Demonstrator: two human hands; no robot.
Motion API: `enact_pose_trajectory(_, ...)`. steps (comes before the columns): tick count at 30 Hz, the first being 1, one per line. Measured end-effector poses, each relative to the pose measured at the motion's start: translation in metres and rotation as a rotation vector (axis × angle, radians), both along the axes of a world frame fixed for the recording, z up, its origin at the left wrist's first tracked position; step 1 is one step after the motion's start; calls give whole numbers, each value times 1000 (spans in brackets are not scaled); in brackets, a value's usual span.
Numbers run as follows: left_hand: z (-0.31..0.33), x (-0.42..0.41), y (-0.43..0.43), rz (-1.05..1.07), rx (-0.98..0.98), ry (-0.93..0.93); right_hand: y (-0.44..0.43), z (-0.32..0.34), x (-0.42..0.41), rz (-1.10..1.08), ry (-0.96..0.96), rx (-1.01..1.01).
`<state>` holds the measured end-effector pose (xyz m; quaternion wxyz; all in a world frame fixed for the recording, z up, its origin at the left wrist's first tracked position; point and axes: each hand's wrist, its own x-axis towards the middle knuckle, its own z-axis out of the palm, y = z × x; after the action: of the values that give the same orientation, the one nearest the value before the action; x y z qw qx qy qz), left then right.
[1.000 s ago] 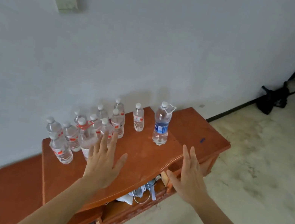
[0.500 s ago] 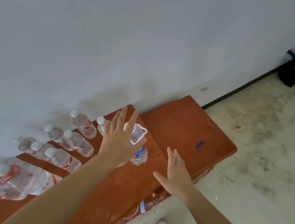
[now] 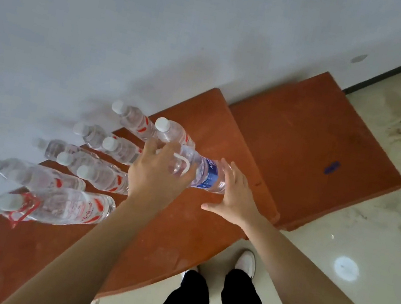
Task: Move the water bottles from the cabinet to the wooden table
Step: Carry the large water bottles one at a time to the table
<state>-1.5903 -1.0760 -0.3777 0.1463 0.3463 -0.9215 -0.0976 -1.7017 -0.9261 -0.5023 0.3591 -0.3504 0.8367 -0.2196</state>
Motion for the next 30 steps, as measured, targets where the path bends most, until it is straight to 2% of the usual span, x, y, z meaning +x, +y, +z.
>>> enact_pose_trajectory(3, -10, 37, -14, 109, 40, 13, -31, -17, 14, 88, 150, -51)
enact_pose_trajectory(8, -36, 96, -23, 263, 256, -68, -66, -42, 23, 179, 382, -153)
enact_pose_trajectory(12, -55, 128, -28, 331, 428, -154, -78, -42, 26, 314, 513, -121)
enact_pose_trajectory(17, -65, 147, -20, 230, 559, -371, -59, -18, 41, 420, 606, -25)
enact_pose_trajectory(23, -58, 145, 10, 126, 379, -565, -46, 42, 42, 491, 747, -119)
enact_pose_trajectory(26, -47, 150, 21, 158, 265, -528, -45, 65, 41, 507, 797, -240)
enact_pose_trajectory(30, -19, 170, 44, 280, 216, -428, -42, 82, 51, 550, 792, -306)
